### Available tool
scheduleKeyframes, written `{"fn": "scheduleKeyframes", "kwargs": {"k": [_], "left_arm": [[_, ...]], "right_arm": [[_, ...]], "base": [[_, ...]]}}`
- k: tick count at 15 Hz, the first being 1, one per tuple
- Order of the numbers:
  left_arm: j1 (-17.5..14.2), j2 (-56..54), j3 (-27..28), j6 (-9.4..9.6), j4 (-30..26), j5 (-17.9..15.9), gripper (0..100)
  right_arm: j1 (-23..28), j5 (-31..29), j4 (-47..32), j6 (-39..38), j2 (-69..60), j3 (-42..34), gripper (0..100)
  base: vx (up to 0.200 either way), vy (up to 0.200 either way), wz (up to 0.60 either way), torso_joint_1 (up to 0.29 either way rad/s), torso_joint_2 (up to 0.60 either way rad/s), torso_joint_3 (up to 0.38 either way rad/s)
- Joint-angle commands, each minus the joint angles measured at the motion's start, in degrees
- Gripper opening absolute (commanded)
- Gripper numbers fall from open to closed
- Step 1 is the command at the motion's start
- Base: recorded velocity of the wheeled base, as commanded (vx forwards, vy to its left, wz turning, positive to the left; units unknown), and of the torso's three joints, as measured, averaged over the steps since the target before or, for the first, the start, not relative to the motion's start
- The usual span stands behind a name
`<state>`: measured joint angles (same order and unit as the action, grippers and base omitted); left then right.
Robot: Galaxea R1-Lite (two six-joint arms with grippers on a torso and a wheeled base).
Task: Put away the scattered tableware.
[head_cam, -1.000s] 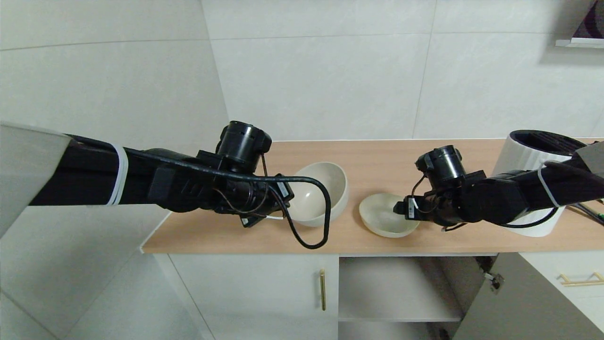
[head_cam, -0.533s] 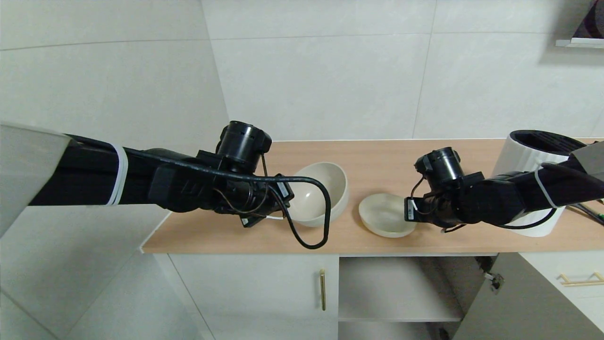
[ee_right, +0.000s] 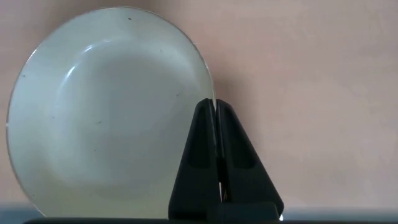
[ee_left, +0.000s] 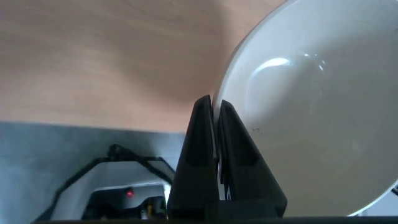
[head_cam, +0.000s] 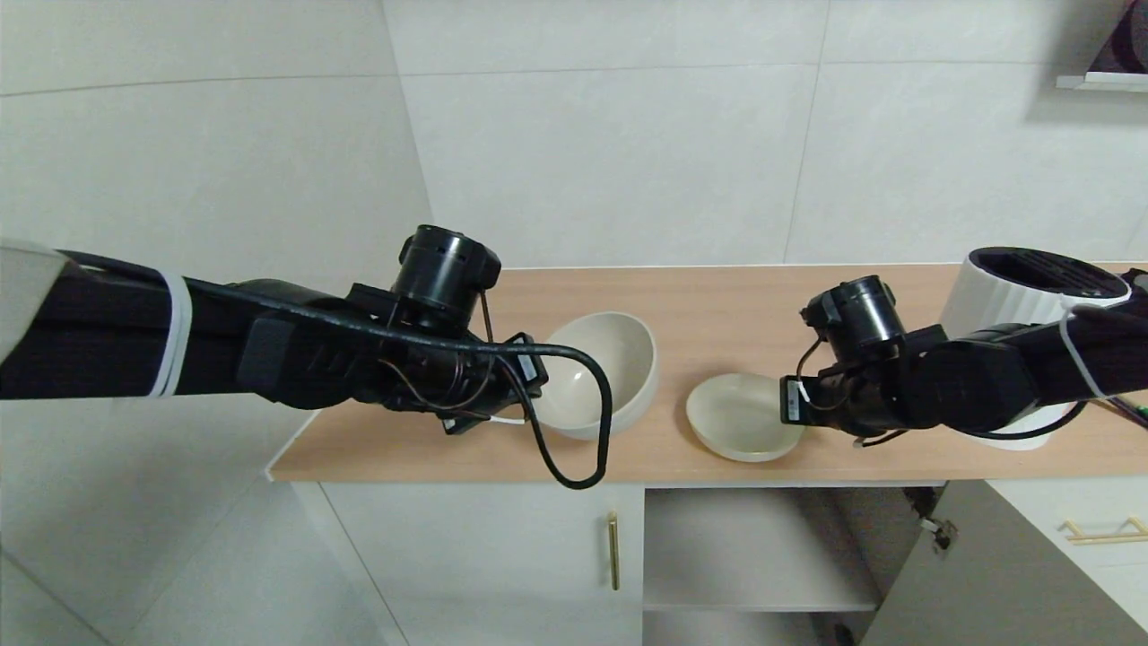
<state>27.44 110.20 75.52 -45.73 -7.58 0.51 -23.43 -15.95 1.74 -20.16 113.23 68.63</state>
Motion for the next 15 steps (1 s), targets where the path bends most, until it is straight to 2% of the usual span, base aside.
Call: {"fn": "scheduleKeyframes", "kwargs": {"k": [1, 3, 4, 5, 7, 9, 15], "left_arm": [[-0.11, -4.56, -3.27, 1.61, 0.02, 0.02, 0], [-1.43, -10.53, -10.13, 6.0, 0.2, -0.95, 0], [-1.78, -11.77, -11.01, 6.88, 0.11, -1.57, 0], [-2.04, -15.02, -13.21, 8.37, 0.11, -3.85, 0], [-2.04, -17.13, -15.14, 9.08, 0.11, -5.26, 0], [-2.04, -16.51, -15.49, 8.99, 0.11, -5.26, 0], [-2.04, -15.46, -15.4, 9.08, 0.2, -5.26, 0]], "right_arm": [[0.23, 2.23, -0.16, 0.04, -7.14, -4.91, 0], [0.84, 7.86, -1.39, 0.21, -12.86, -7.9, 0], [1.11, 8.39, -2.27, 0.21, -13.82, -8.16, 0], [1.11, 8.91, -6.31, 0.21, -16.37, -8.34, 0], [1.11, 11.37, -10.44, -0.14, -20.15, -10.1, 0], [2.25, 14.63, -10.53, 0.3, -22.87, -11.68, 0], [2.34, 15.33, -10.18, 0.48, -21.82, -12.03, 0]], "base": [[0.0, 0.0, 0.0, 0.0, 0.0, 0.0], [0.0, 0.0, 0.0, 0.0, 0.0, 0.0], [0.0, 0.0, 0.0, 0.0, 0.0, 0.0], [0.0, 0.0, 0.0, 0.0, 0.0, 0.0], [0.0, 0.0, 0.0, 0.0, 0.0, 0.0], [0.0, 0.0, 0.0, 0.0, 0.0, 0.0], [0.0, 0.0, 0.0, 0.0, 0.0, 0.0]]}}
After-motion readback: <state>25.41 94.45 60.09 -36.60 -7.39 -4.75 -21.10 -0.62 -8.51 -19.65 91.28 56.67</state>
